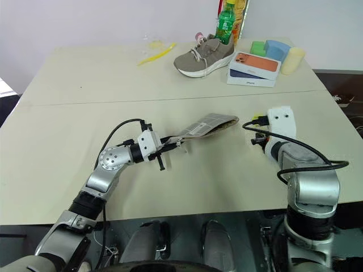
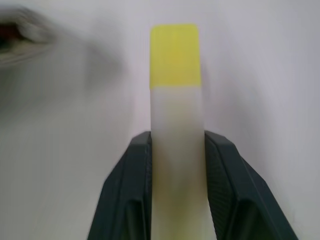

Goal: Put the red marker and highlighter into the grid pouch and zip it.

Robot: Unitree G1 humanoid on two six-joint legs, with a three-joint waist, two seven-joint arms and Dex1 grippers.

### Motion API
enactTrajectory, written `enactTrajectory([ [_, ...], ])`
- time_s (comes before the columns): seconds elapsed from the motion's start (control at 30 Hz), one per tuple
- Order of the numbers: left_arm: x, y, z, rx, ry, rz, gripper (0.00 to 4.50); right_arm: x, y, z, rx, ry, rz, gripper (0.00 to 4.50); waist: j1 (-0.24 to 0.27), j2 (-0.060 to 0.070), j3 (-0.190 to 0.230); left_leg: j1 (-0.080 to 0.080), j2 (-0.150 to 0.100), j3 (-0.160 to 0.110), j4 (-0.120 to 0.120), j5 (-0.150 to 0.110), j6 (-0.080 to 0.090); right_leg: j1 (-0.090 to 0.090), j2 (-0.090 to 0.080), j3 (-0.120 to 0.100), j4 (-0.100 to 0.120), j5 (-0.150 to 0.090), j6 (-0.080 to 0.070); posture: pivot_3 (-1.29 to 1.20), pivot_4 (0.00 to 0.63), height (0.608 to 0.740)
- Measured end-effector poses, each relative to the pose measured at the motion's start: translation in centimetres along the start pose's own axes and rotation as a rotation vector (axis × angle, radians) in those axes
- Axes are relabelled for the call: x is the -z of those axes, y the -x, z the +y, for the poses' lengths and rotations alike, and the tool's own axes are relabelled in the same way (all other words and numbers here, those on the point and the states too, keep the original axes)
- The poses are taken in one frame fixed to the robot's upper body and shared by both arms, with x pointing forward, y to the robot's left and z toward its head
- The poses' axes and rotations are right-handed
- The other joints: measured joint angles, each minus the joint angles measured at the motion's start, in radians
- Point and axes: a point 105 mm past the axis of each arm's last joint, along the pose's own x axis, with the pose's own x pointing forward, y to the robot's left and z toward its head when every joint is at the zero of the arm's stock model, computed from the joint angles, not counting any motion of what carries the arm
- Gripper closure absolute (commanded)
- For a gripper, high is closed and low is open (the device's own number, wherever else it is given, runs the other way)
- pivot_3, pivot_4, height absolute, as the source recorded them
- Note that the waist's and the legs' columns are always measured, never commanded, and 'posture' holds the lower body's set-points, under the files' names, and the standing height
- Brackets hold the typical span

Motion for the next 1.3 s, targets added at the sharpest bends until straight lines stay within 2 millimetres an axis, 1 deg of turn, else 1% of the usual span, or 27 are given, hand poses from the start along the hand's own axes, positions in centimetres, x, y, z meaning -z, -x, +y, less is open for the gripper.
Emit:
enactTrajectory([
  [0.07, 0.1, 0.4, 0.7, -0.03, 0.006, 0.006, 4.5, -1.4, 0.5, 0.6, -0.056, 0.358, -0.092, 3.66, -0.003, -0.001, 0.0, 0.0, -0.001, 0.0, 0.0, 0.0, 0.0, 0.0, 0.0, 0.0, 0.0, -0.001, 0.001, 0.0, 0.15, 0.74],
  [0.1, 0.2, 0.6, 0.9, -0.038, 0.007, 0.012, 4.5, -1.9, 0.6, 1.0, -0.077, 0.465, -0.129, 3.66, -0.005, -0.001, 0.001, 0.0, 0.0, 0.0, 0.0, 0.0, 0.0, 0.0, 0.0, 0.0, 0.0, -0.001, 0.001, 0.0, 0.15, 0.74],
  [0.13, 0.3, 0.7, 1.0, -0.04, 0.006, 0.014, 4.5, -2.1, 0.9, 1.5, -0.112, 0.62, -0.166, 3.66, -0.006, -0.001, 0.001, 0.0, -0.001, 0.0, 0.0, 0.0, 0.0, 0.0, 0.0, 0.0, -0.001, -0.001, 0.001, 0.0, 0.15, 0.74],
  [0.17, 0.3, 0.9, 1.1, -0.042, 0.004, 0.018, 4.5, -2.3, 1.1, 2.0, -0.148, 0.733, -0.196, 3.66, -0.007, -0.002, 0.001, 0.0, 0.0, 0.0, 0.0, 0.0, 0.0, 0.001, 0.0, 0.0, -0.001, -0.001, 0.002, 0.0, 0.15, 0.74],
  [0.2, 0.3, 1.0, 1.2, -0.045, 0.003, 0.019, 4.5, -2.4, 1.1, 2.4, -0.177, 0.793, -0.226, 3.66, -0.007, -0.003, 0.002, 0.0, 0.0, 0.0, 0.0, 0.0, 0.0, 0.001, 0.0, 0.0, -0.001, -0.001, 0.002, 0.0, 0.15, 0.74],
  [0.27, 0.3, 1.0, 1.3, -0.044, 0.004, 0.021, 4.5, -2.6, 1.0, 3.3, -0.233, 0.826, -0.28, 3.66, -0.008, -0.005, 0.002, 0.001, 0.0, 0.001, 0.001, 0.0, 0.0, 0.001, 0.0, 0.0, 0.0, -0.001, 0.002, 0.0, 0.15, 0.74],
  [0.33, 0.4, 1.0, 1.3, -0.044, 0.004, 0.022, 4.5, -2.6, 0.8, 3.7, -0.266, 0.84, -0.304, 3.66, -0.006, -0.005, 0.003, 0.001, 0.0, 0.001, 0.001, 0.0, 0.0, 0.001, 0.0, 0.0, 0.0, -0.001, 0.001, 0.0, 0.15, 0.74],
  [0.47, 0.4, 1.2, 1.2, -0.039, 0.015, 0.025, 4.5, -3.0, 0.6, 3.7, -0.28, 0.884, -0.332, 3.66, -0.002, -0.005, 0.003, 0.001, 0.0, 0.001, 0.001, 0.0, 0.0, 0.001, -0.001, 0.0, 0.0, -0.001, 0.001, 0.0, 0.15, 0.74],
  [0.77, 0.0, 1.9, 0.5, 0.005, 0.031, 0.028, 4.5, -2.9, 0.2, 4.5, -0.324, 1.015, -0.346, 3.66, 0.007, -0.005, 0.003, 0.001, 0.0, 0.001, 0.001, 0.0, 0.0, 0.001, -0.001, 0.0, 0.0, -0.001, 0.001, 0.0, 0.15, 0.74],
  [0.87, 0.1, 2.2, 0.1, 0.027, 0.031, 0.037, 4.5, -3.0, 0.2, 4.8, -0.346, 1.092, -0.359, 3.66, 0.011, -0.005, 0.003, 0.001, 0.0, 0.002, 0.002, 0.0, 0.0, 0.001, -0.001, 0.0, 0.0, -0.001, 0.001, 0.0, 0.15, 0.74],
  [0.93, -0.1, 2.2, -0.1, 0.049, 0.026, 0.04, 4.5, -3.2, 0.4, 5.2, -0.369, 1.175, -0.379, 3.66, 0.013, -0.005, 0.003, 0.001, 0.0, 0.002, 0.002, 0.0, 0.0, 0.001, -0.001, 0.0, 0.0, -0.001, 0.001, 0.0, 0.15, 0.74],
  [1.1, -0.4, 2.1, -0.7, 0.103, 0.031, 0.038, 4.5, -4.1, 0.7, 7.2, -0.445, 1.348, -0.473, 3.66, 0.015, -0.005, 0.003, 0.001, 0.0, 0.002, 0.002, 0.0, -0.001, 0.001, -0.001, 0.0, 0.0, -0.001, 0.001, 0.0, 0.15, 0.74],
  [1.2, -0.9, 1.9, -0.9, 0.131, 0.03, 0.023, 4.5, -4.3, 0.7, 8.8, -0.504, 1.377, -0.52, 3.66, 0.015, -0.005, 0.003, 0.001, 0.0, 0.002, 0.002, 0.001, -0.003, 0.001, -0.001, 0.0, 0.0, -0.001, 0.001, 0.0, 0.15, 0.74],
  [1.3, -0.8, 2.0, -1.0, 0.139, 0.04, 0.028, 4.5, -4.0, 0.4, 9.5, -0.544, 1.367, -0.52, 3.66, 0.016, -0.005, 0.003, 0.001, 0.0, 0.002, 0.003, 0.002, -0.004, 0.002, -0.001, 0.0, 0.0, -0.001, 0.001, 0.0, 0.15, 0.74],
])
